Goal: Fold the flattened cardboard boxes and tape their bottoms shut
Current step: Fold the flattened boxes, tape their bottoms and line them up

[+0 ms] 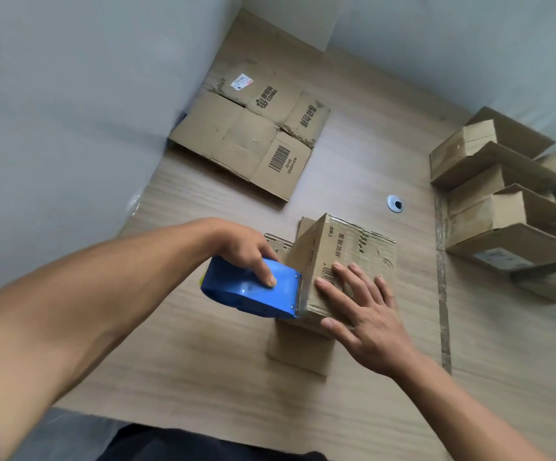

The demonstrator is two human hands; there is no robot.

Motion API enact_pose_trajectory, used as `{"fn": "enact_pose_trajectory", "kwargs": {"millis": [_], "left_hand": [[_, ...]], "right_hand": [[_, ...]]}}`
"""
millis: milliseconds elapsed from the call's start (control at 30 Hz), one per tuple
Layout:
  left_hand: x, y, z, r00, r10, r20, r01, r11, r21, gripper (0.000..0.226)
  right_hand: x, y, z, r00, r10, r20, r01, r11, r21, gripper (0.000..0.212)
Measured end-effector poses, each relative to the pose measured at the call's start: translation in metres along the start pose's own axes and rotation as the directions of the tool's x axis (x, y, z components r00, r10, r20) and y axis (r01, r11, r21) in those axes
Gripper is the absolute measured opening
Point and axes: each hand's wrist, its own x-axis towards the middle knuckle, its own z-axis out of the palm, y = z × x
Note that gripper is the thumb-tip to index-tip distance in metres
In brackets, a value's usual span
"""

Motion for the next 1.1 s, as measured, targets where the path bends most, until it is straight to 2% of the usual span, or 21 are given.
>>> {"fn": "enact_pose_trajectory", "kwargs": {"millis": [100,233,567,700,833,967,1100], "left_hand": [[-0.006,0.017,-0.008,0.999,-0.004,-0.041,0.009,0.992,0.124,0.037],[-0.011,0.038,-0.01,0.995,0.005,-0.1,0.019,0.969,0.245,0.042],[-0.021,0.053,0.002,0.971,-0.033,-0.235,0.11,0.94,0.323,0.046],[-0.009,0.056,0.03,0.942,-0.033,-0.335,0.206,0.843,0.496,0.035],[0.004,0.044,0.057,0.946,-0.092,-0.311,0.221,0.884,0.412,0.037],[-0.003,0.01,0.063,0.852,-0.11,-0.512,0.284,0.918,0.275,0.039],[-0.006,-0.045,0.093,0.797,-0.142,-0.587,0.317,0.926,0.207,0.065]], "right_hand": [[0.005,-0.012,-0.001,0.998,0.052,-0.038,-0.049,0.996,0.079,0.057],[0.007,-0.017,0.003,0.994,0.08,-0.08,-0.075,0.995,0.071,0.054],[0.005,-0.016,0.007,0.992,0.091,-0.084,-0.087,0.995,0.054,0.054],[0.006,-0.016,0.006,0.992,0.093,-0.082,-0.09,0.995,0.048,0.054],[0.007,-0.014,0.006,0.992,0.092,-0.085,-0.089,0.995,0.044,0.053],[0.004,-0.011,0.005,0.992,0.071,-0.102,-0.064,0.996,0.066,0.054],[0.003,-0.011,0.009,0.99,0.036,-0.137,-0.035,0.999,0.014,0.057]]}}
